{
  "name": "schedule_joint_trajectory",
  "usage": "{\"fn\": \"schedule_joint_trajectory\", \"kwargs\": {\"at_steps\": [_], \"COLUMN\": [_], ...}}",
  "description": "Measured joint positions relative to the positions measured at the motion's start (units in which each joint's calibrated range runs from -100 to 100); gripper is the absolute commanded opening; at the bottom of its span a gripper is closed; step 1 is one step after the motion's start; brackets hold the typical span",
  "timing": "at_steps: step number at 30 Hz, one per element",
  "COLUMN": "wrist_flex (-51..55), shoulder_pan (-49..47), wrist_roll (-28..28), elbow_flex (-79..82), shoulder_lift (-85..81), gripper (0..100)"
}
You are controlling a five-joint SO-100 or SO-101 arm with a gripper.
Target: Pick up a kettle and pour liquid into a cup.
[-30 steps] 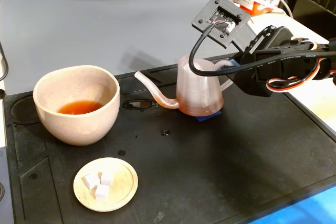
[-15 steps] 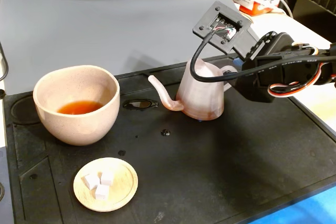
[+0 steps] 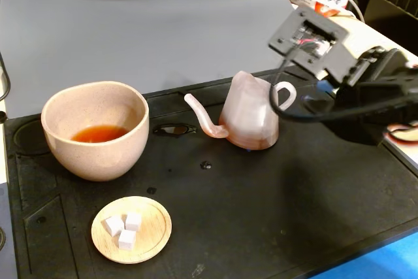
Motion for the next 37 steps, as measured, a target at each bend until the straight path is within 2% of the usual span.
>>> {"fn": "schedule_joint_trajectory", "kwargs": {"at_steps": [1,5,6,8,10,12,17,24,25,26,27,29,37], "wrist_flex": [-0.1,0.0,0.0,0.0,0.0,0.0,2.5,46.0,55.3,57.2,66.8,79.5,81.5], "shoulder_pan": [0.0,-0.5,-0.5,-0.2,-0.2,-0.2,-0.2,2.6,2.6,2.6,2.6,2.6,2.6], "wrist_roll": [-0.3,-10.4,-10.9,-16.8,-19.9,-21.9,-22.2,-22.2,-22.2,-22.2,-22.2,-22.2,-22.1], "elbow_flex": [0.6,17.7,17.9,24.8,28.7,34.2,43.1,43.4,43.4,43.4,43.5,43.5,43.5], "shoulder_lift": [-1.5,-27.3,-28.9,-40.4,-46.8,-52.4,-62.7,-83.9,-84.0,-85.1,-86.0,-88.8,-90.0], "gripper": [1,1,1,1,1,1,1,1,1,1,1,1,1]}}
